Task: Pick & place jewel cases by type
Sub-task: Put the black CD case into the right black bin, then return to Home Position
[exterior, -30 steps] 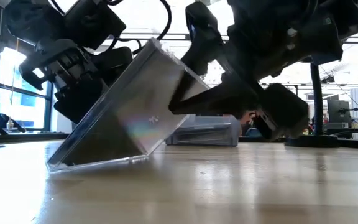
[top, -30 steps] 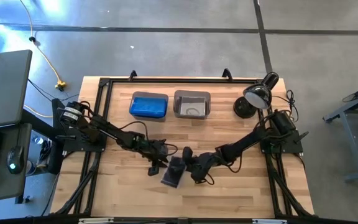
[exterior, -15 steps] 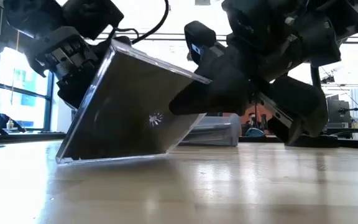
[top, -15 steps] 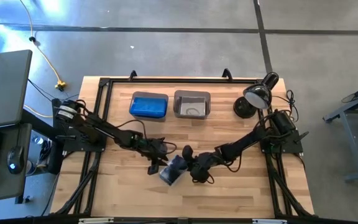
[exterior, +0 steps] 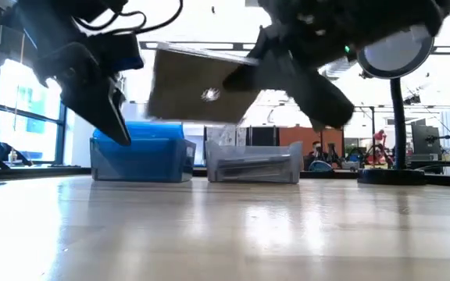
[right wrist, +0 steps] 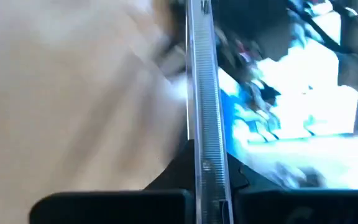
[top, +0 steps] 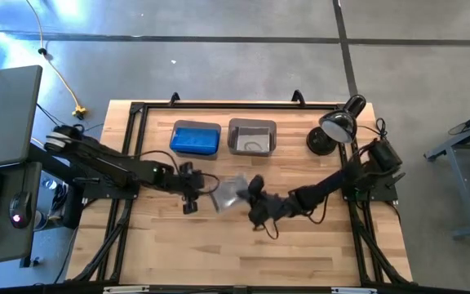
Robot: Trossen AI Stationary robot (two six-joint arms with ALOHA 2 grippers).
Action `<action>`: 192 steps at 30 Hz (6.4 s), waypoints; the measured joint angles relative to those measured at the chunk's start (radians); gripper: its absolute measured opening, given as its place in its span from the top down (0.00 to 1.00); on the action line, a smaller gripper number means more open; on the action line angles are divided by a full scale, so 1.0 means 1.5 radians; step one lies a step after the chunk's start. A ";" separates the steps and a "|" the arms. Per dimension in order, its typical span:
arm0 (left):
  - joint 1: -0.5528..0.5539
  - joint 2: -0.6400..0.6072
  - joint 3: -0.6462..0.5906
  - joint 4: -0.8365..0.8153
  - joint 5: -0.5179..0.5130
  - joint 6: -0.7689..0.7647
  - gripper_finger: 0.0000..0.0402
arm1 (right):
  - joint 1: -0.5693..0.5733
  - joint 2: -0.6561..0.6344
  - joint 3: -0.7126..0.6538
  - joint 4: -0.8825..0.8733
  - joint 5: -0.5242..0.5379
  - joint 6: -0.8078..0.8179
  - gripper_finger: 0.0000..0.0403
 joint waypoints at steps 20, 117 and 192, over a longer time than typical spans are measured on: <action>-0.001 -0.131 0.000 -0.155 -0.044 -0.003 0.70 | -0.343 -0.096 0.000 -0.180 -0.086 0.142 0.95; -0.001 -0.819 -0.332 -0.105 -0.156 0.139 0.70 | -0.368 -1.062 -0.572 -0.177 -0.533 0.582 0.53; -0.001 -0.819 -0.335 -0.109 -0.156 0.139 0.70 | -0.368 -1.062 -0.572 -0.177 -0.534 0.582 0.53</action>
